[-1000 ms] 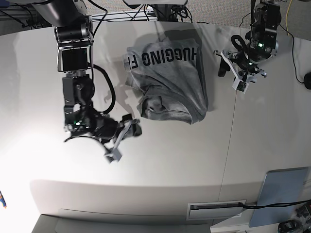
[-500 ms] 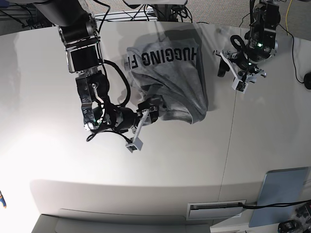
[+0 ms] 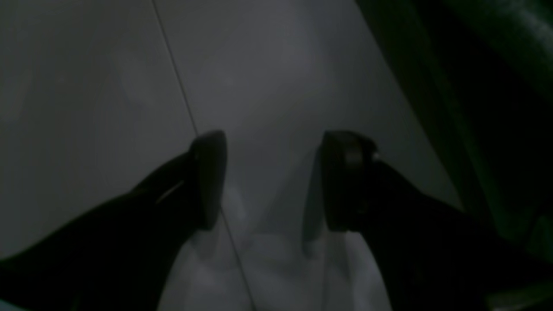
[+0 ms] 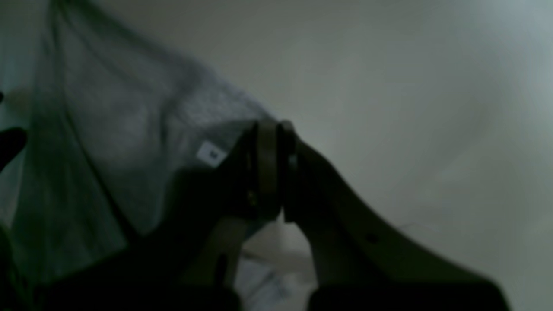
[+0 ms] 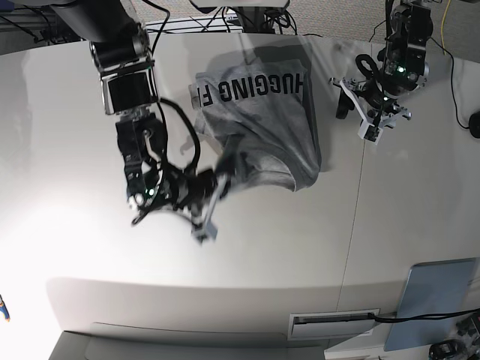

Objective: Fold the T-shirt properly
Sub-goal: 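Press and tuck the bundle's loose edge with the right gripper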

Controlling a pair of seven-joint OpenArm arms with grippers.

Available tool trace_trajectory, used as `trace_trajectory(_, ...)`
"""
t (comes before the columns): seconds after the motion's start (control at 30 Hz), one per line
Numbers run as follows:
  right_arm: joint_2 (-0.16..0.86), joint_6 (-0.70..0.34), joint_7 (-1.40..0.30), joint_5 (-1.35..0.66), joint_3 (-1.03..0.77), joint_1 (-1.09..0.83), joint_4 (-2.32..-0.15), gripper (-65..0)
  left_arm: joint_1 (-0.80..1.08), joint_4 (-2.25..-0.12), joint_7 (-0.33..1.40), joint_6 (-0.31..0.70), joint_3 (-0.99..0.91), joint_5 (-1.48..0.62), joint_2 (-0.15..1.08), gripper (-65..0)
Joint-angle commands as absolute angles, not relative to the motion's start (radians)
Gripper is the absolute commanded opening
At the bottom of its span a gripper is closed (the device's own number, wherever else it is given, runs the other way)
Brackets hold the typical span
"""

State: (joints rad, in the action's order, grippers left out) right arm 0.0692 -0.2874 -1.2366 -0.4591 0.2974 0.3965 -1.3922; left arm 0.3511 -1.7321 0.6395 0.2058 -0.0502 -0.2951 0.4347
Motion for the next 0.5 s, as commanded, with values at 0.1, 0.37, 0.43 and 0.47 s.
trace_trajectory(0.1, 0.057, -0.291, -1.195, -0.390, 0.294, 0.479, -1.453, -65.0, 0.352, -1.742, 0.658, 0.200, -0.056, -0.278, 0.443, -29.4)
trace_trajectory(0.37, 0.036, -0.291, -1.140, -0.287, 0.350, 0.519, -1.453, -65.0, 0.352, -1.740, 0.657, 0.200, -0.056, -0.253, 0.443, -29.4)
trace_trajectory(0.43, 0.036, -0.290, -1.140, -0.224, 0.382, 0.527, -1.453, -65.0, 0.352, -1.740, 0.657, 0.200, -0.056, -0.253, 0.443, -29.4)
trace_trajectory(0.47, 0.036, -0.290, -1.138, -0.180, 0.400, 0.527, -1.453, -65.0, 0.352, -1.740, 0.657, 0.200, -0.056, -0.253, 0.443, -29.4)
